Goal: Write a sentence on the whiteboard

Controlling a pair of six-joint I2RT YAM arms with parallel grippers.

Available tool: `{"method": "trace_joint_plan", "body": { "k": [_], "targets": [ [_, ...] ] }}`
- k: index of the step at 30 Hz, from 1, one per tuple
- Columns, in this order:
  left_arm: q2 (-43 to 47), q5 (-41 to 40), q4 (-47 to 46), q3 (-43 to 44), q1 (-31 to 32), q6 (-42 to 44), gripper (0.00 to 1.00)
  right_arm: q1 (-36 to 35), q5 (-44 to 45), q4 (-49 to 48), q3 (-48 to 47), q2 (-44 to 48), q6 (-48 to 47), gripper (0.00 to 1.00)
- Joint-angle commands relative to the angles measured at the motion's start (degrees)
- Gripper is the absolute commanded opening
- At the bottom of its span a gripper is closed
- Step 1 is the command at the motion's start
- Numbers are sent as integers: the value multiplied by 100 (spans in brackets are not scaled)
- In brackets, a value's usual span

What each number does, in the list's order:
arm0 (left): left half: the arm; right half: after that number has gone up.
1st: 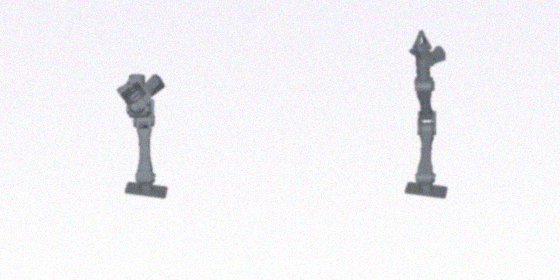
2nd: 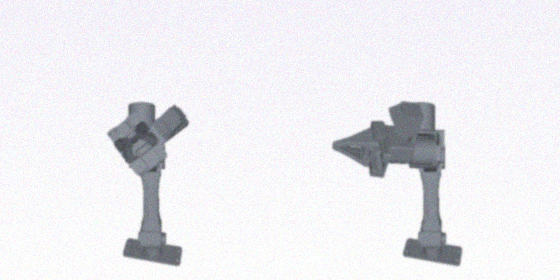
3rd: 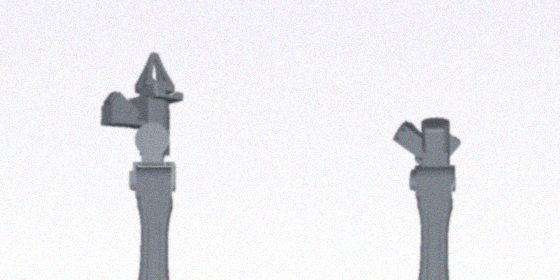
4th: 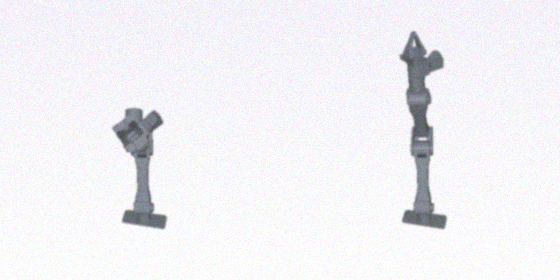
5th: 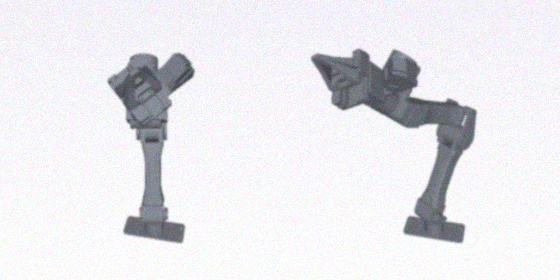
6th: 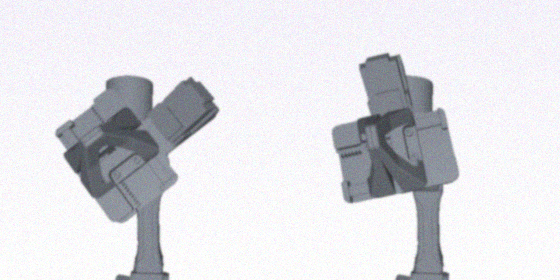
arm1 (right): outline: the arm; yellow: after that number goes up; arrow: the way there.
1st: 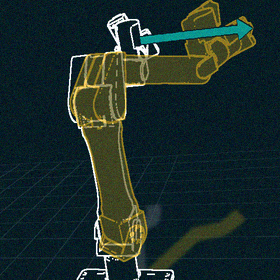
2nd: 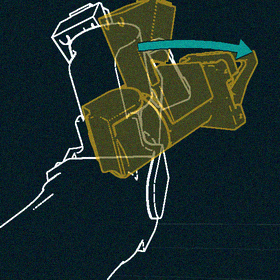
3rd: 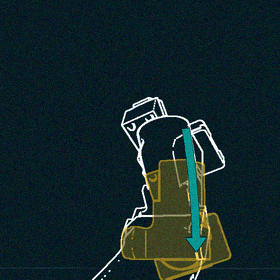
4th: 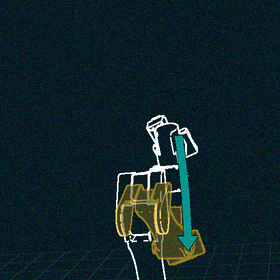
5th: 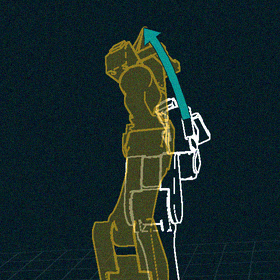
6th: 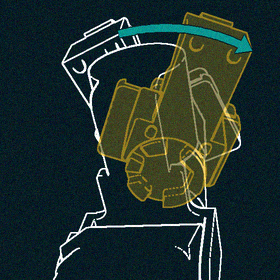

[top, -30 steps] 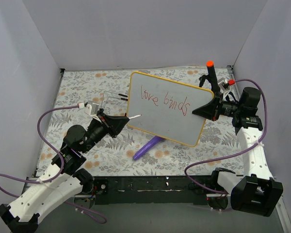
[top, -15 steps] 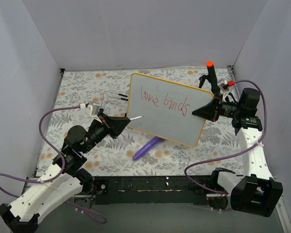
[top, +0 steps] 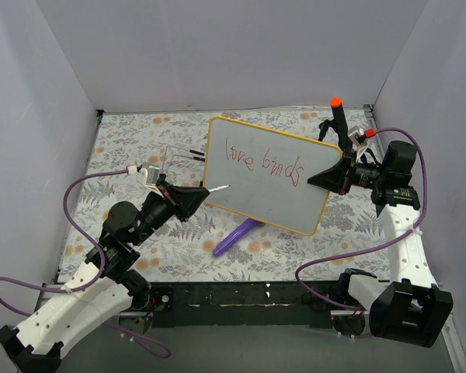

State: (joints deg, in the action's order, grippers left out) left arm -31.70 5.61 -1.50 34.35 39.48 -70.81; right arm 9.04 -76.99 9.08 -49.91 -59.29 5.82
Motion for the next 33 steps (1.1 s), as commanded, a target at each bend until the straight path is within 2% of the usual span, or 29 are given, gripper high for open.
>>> {"method": "trace_joint_plan", "body": {
  "k": [1,19,33],
  "targets": [
    [15,81,-61,-25,-37,-3,0,45,-404,-310,-107,198,50,1],
    [-187,125,-263,-25,-37,23,0,37,-396,-284,-80,207,33,1],
    [164,-51,-35,-165,-37,-12,0,37,-387,-284,-54,260,33,1]
  ]
}}
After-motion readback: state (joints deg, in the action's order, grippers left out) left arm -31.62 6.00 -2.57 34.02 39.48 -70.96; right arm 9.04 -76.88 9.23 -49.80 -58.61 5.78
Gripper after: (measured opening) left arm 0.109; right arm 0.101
